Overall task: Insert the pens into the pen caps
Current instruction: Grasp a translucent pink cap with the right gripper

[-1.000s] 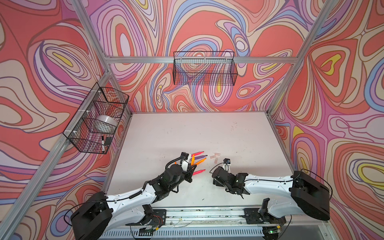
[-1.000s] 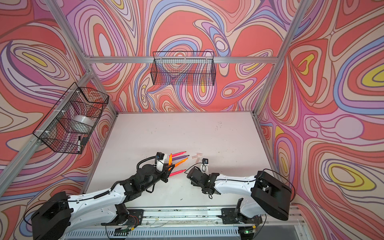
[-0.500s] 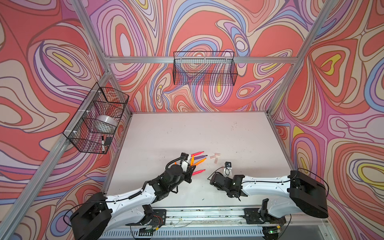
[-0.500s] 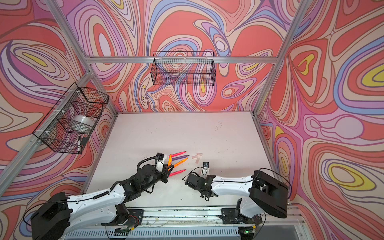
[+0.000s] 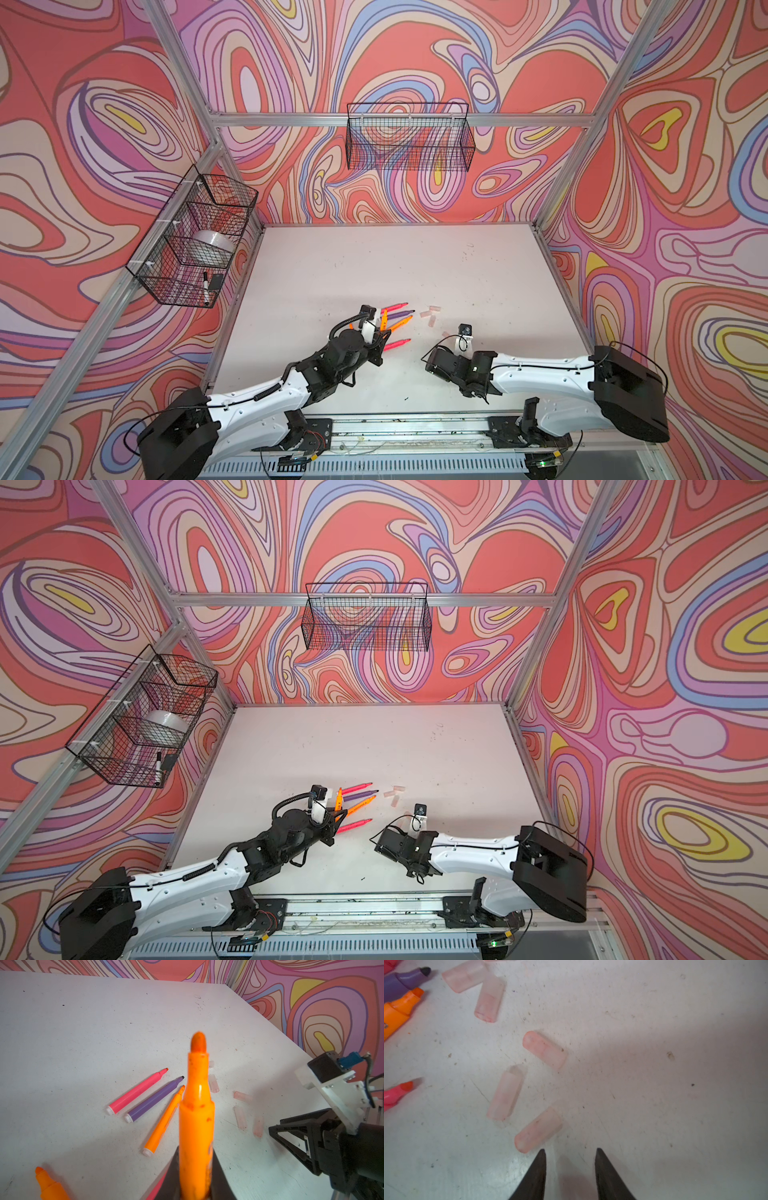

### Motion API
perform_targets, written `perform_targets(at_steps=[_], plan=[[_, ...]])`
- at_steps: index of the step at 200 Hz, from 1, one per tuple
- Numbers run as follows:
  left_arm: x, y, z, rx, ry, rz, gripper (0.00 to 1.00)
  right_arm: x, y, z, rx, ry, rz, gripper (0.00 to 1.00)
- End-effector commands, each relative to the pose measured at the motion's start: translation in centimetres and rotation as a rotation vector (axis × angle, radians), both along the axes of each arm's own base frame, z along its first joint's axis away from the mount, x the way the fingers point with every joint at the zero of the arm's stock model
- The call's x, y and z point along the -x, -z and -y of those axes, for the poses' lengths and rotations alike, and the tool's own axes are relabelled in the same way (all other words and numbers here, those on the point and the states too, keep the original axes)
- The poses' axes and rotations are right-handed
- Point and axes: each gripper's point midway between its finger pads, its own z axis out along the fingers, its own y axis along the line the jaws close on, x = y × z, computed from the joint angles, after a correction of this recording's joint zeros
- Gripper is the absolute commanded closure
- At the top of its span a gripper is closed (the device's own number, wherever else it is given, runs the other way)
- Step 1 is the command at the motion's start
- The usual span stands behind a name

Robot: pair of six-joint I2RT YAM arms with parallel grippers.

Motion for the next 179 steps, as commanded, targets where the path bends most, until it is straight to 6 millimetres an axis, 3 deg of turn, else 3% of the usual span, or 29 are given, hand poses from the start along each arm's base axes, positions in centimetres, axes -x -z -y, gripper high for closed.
perform_targets(at_steps=[1,68,145,179], plan=[[-0.2,0.0,-0.6,-0.006,-0.030,-0.001,1.00,-0.6,-0.8,-1.4,-0.076,-0.036,0.053,0.58],[0.5,-0.2,-0.1,0.001,0.022,0.005,1.00,-1.7,-1.6,-2.8,-0.114,-0.021,0.102,0.50],[0.9,-0.5,-0.2,0.014,0.037,0.015,1.00,-2.3,0.5,-2.3,-0.071,0.014,0.067,0.50],[0.9,-0.5,-0.5,0.011,0.033,0.015,1.00,-2.9,1.2,-3.0,-0.070,0.001,0.057,0.52]])
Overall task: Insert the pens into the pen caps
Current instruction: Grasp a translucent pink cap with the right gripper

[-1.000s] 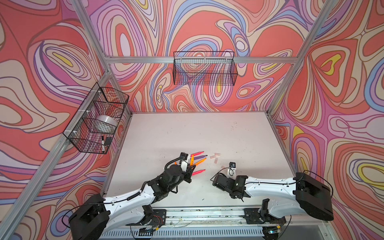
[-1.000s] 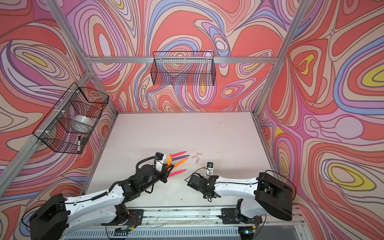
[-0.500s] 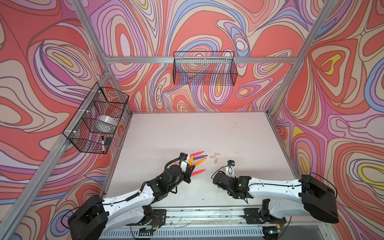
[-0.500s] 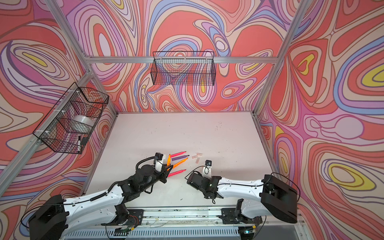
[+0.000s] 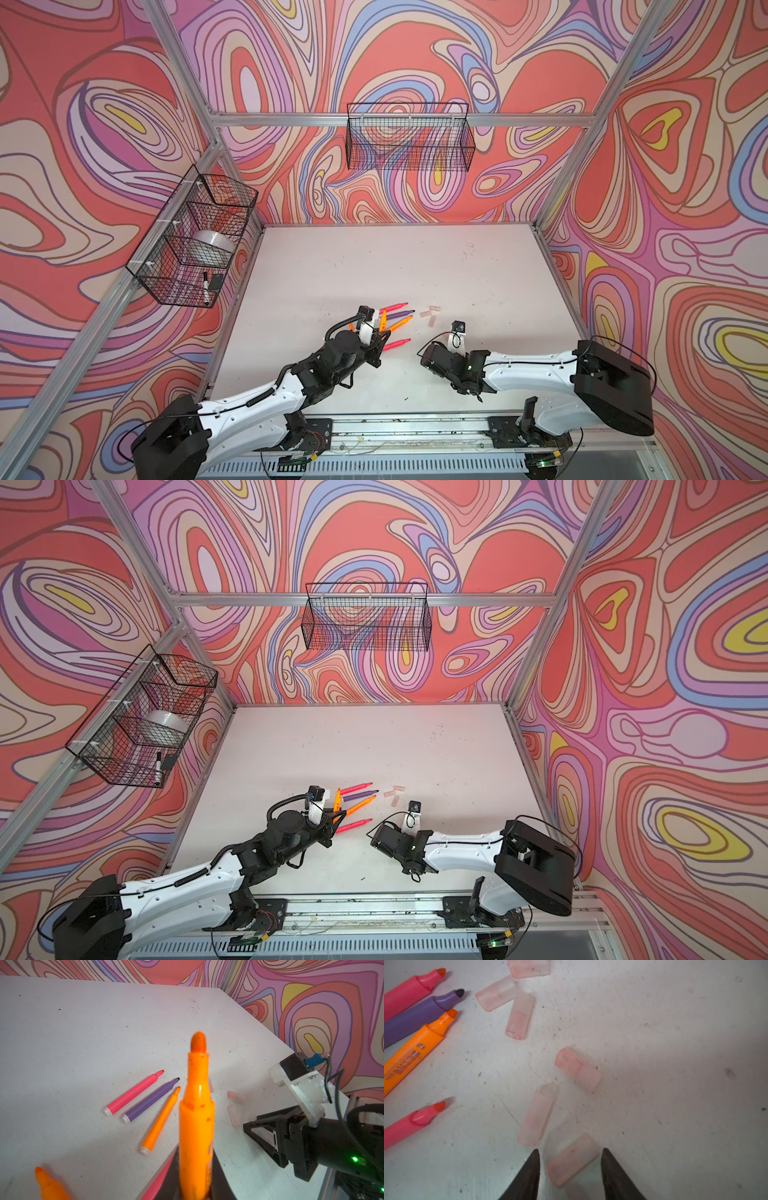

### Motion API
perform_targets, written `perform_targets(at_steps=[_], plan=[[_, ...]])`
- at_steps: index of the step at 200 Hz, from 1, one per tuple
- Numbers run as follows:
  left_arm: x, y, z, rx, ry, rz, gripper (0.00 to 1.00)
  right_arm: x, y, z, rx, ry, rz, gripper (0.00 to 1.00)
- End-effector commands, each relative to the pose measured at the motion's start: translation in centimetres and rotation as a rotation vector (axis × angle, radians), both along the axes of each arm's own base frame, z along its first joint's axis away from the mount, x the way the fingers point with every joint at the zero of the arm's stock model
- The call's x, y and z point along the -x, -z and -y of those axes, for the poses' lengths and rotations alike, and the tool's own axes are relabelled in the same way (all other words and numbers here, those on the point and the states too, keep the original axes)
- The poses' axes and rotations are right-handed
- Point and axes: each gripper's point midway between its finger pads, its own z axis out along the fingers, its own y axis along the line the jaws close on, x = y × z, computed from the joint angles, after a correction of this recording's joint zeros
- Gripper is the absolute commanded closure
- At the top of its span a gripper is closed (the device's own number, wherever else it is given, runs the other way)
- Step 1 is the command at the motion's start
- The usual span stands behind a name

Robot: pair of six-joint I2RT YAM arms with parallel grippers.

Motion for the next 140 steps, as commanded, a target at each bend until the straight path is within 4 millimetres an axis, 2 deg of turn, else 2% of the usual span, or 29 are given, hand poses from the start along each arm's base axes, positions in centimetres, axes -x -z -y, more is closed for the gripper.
perform_targets(at_steps=[1,49,84,117,140], plan=[[0.27,0.29,-0.32,-0.009,0.006,0.003,1.00,-0.77,-0.04,-1.03,-0.016,-0.005,0.004,0.52],[0.35,0.15,-0.55,-0.006,0.002,0.011,1.00,-1.35,-0.14,-1.36,0.019,-0.014,0.008,0.55],[0.13,0.11,-0.84,-0.008,-0.019,0.008,1.00,-1.31,0.07,-0.94,0.081,-0.011,-0.014,0.62],[-0.03,0.27,-0.91,-0.014,-0.034,-0.007,1.00,-1.03,0.40,-0.66,0.128,-0.014,-0.048,0.73],[-0.32,0.50,-1.25,-0.038,-0.066,-0.038,1.00,-0.77,0.62,-0.58,0.147,-0.023,-0.071,0.75]])
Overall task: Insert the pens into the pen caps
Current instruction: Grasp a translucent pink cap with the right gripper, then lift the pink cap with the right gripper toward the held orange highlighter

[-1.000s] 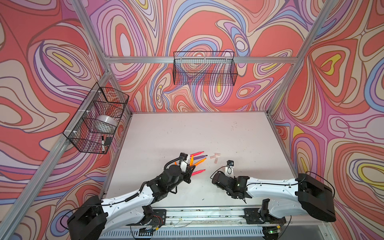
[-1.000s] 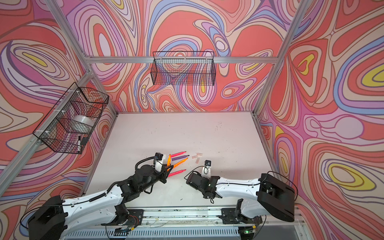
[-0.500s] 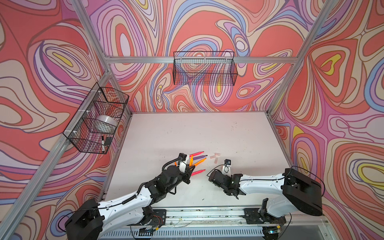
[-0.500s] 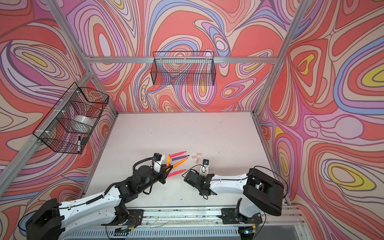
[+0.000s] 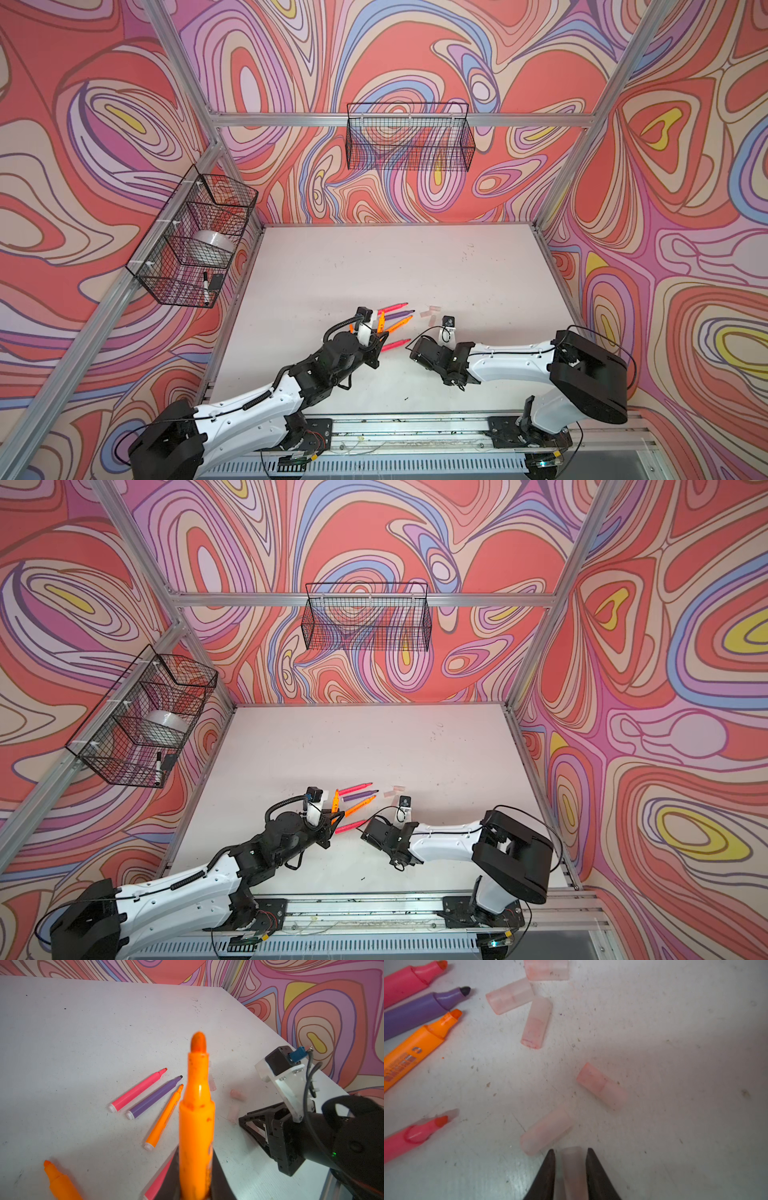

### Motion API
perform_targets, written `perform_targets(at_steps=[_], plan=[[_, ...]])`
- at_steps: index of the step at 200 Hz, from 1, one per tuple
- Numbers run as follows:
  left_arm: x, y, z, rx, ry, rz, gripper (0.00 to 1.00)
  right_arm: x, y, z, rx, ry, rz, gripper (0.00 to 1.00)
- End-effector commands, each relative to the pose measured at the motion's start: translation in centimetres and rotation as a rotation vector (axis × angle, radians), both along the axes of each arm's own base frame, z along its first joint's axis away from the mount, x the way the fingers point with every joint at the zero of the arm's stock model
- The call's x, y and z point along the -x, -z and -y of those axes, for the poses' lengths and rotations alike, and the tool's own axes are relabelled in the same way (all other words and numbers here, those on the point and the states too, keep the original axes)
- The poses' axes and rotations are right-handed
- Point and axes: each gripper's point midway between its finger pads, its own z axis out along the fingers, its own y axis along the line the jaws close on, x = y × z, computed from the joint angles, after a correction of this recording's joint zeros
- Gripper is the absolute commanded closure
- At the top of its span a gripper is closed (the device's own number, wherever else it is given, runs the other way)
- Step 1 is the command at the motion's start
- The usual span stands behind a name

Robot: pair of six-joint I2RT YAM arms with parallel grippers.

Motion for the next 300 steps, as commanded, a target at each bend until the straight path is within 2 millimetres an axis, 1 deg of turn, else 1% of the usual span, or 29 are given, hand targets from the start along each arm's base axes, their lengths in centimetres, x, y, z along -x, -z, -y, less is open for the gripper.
perform_targets(at_steps=[1,21,49,76,105,122,133,165,194,209,224,248,268,280,300], plan=[[-0.5,0.1,-0.6,-0.023,-0.050,-0.030,1.00,0.4,0.4,0.8,0.060,-0.005,-0.037,0.75],[-0.8,0.0,-1.0,-0.016,-0.085,-0.039,1.00,0.6,0.6,0.7,0.080,-0.021,-0.059,0.76],[-0.7,-0.2,-1.1,-0.004,-0.091,-0.041,1.00,0.7,0.8,0.5,0.092,-0.037,-0.078,0.76],[-0.6,-0.8,-1.5,0.005,-0.104,-0.029,1.00,0.9,0.9,0.2,0.085,-0.047,-0.091,0.76],[-0.6,-1.2,-2.4,0.005,-0.135,-0.014,1.00,1.1,1.1,0.3,0.077,-0.052,-0.101,0.77],[-0.8,-1.2,-3.6,-0.010,-0.190,-0.017,1.00,1.2,1.0,0.2,0.063,-0.053,-0.104,0.79],[-0.8,-1.3,-4.0,-0.015,-0.199,-0.013,1.00,1.3,1.1,0.3,0.056,-0.051,-0.104,0.82],[0.0,-2.0,-3.3,0.024,-0.135,-0.001,1.00,1.4,1.3,0.4,0.051,-0.051,-0.104,0.83],[0.2,-2.2,-3.0,0.028,-0.118,0.000,1.00,1.4,1.4,0.6,0.045,-0.043,-0.102,0.90],[0.1,-2.2,-2.7,0.055,-0.118,-0.006,1.00,1.2,0.6,0.5,0.014,-0.040,-0.074,0.92],[-0.4,-2.2,-2.8,0.089,-0.162,-0.022,1.00,0.9,-0.9,0.3,-0.023,-0.043,-0.038,0.94],[-0.2,-2.8,-2.8,0.026,-0.143,-0.044,1.00,0.3,-4.0,-0.1,-0.088,-0.068,0.040,0.96],[0.1,-3.6,-3.0,0.031,-0.138,-0.052,1.00,-0.1,-6.2,-0.4,-0.145,-0.101,0.108,0.96],[0.4,-4.0,-2.8,0.028,-0.113,-0.054,1.00,-0.5,-7.7,-0.6,-0.167,-0.114,0.154,1.00],[0.4,-3.8,-2.9,-0.018,-0.102,-0.034,1.00,-1.4,-10.5,-1.3,-0.219,-0.149,0.254,1.00]])
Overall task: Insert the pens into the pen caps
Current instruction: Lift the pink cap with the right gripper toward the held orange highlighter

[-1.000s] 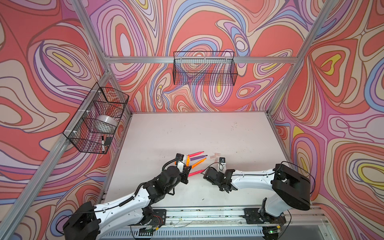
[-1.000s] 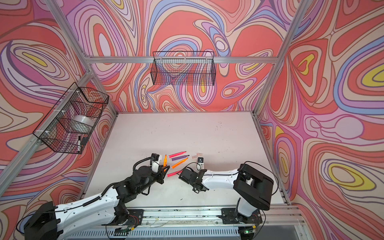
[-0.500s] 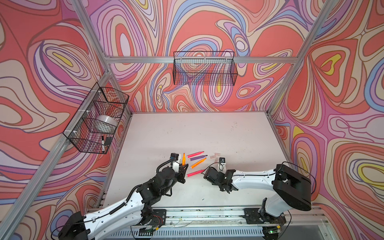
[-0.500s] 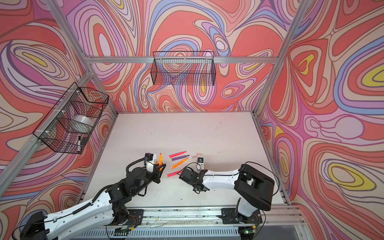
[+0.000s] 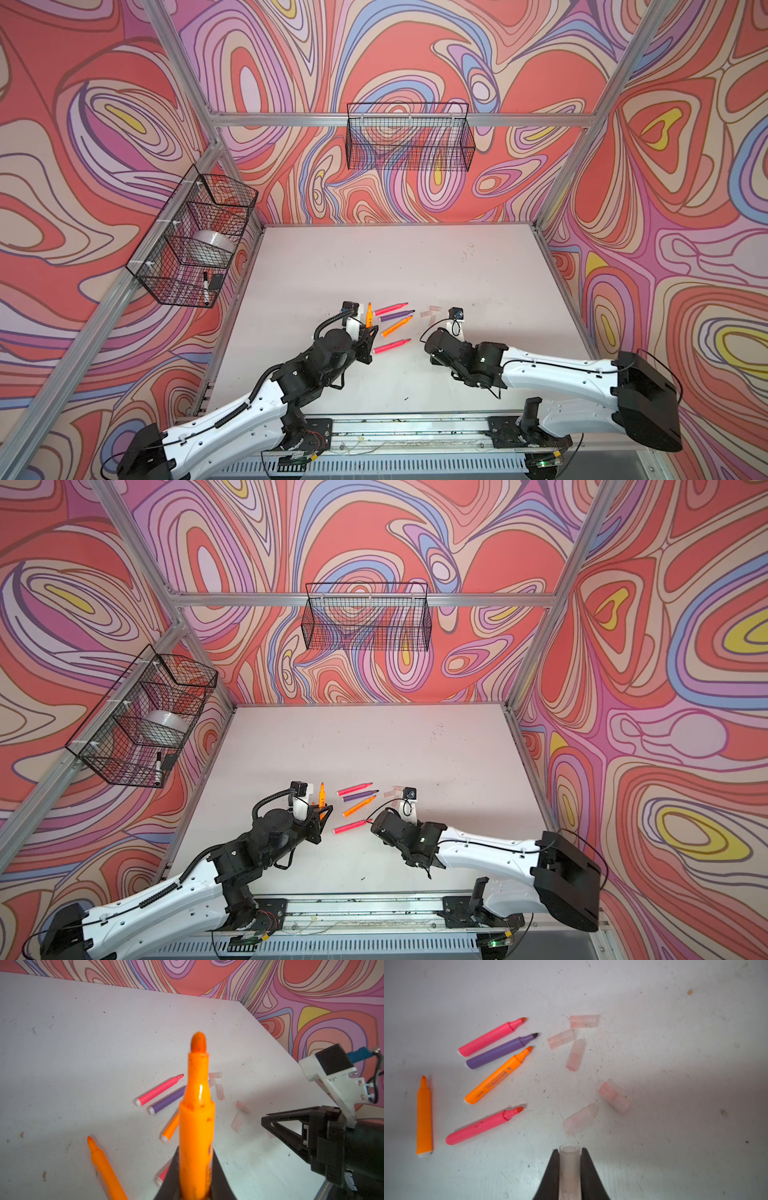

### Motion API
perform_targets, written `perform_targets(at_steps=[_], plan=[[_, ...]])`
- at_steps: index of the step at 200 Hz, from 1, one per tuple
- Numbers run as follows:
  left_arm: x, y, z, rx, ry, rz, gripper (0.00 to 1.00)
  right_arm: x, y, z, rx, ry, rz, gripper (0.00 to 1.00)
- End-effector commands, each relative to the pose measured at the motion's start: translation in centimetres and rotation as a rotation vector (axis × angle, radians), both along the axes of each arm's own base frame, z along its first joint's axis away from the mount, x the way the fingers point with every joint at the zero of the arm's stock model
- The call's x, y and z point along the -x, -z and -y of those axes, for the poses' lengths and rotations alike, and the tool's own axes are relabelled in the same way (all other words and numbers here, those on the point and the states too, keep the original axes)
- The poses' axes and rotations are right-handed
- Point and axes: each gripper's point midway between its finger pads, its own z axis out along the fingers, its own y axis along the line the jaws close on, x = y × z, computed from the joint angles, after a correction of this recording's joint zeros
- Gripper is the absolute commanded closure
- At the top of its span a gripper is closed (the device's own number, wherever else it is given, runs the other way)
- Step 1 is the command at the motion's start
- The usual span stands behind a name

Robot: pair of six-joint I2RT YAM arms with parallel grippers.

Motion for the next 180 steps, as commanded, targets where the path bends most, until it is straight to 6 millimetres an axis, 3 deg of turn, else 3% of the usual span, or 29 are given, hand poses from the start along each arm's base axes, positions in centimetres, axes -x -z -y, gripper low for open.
perform_targets(at_steps=[1,35,62,78,94,112,131,180], plan=[[0.2,0.3,-0.4,-0.062,0.013,-0.006,1.00,-1.3,-2.8,-0.3,-0.025,-0.034,0.133,1.00],[-0.6,0.3,-2.0,-0.136,-0.058,0.039,1.00,-4.2,-9.2,-3.3,-0.049,-0.101,0.359,1.00],[-0.8,-1.6,-2.1,-0.154,-0.052,0.070,1.00,-7.7,-14.3,-7.4,-0.141,-0.213,0.458,1.00],[-0.7,-2.4,-2.1,-0.141,-0.044,0.090,1.00,-10.4,-16.6,-8.4,-0.273,-0.256,0.468,1.00],[-0.4,-3.4,-1.4,-0.110,-0.004,0.119,1.00,-11.5,-18.2,-8.6,-0.291,-0.257,0.519,1.00],[-0.1,-3.9,-0.7,-0.069,0.035,0.132,1.00,-11.3,-18.8,-8.8,-0.317,-0.279,0.553,1.00],[0.6,-2.7,0.3,-0.009,0.086,0.112,1.00,-10.4,-18.3,-8.5,-0.382,-0.277,0.548,1.00],[2.4,-1.3,3.4,0.053,0.252,-0.001,1.00,-6.4,-18.4,-6.7,-0.535,-0.344,0.586,1.00]])
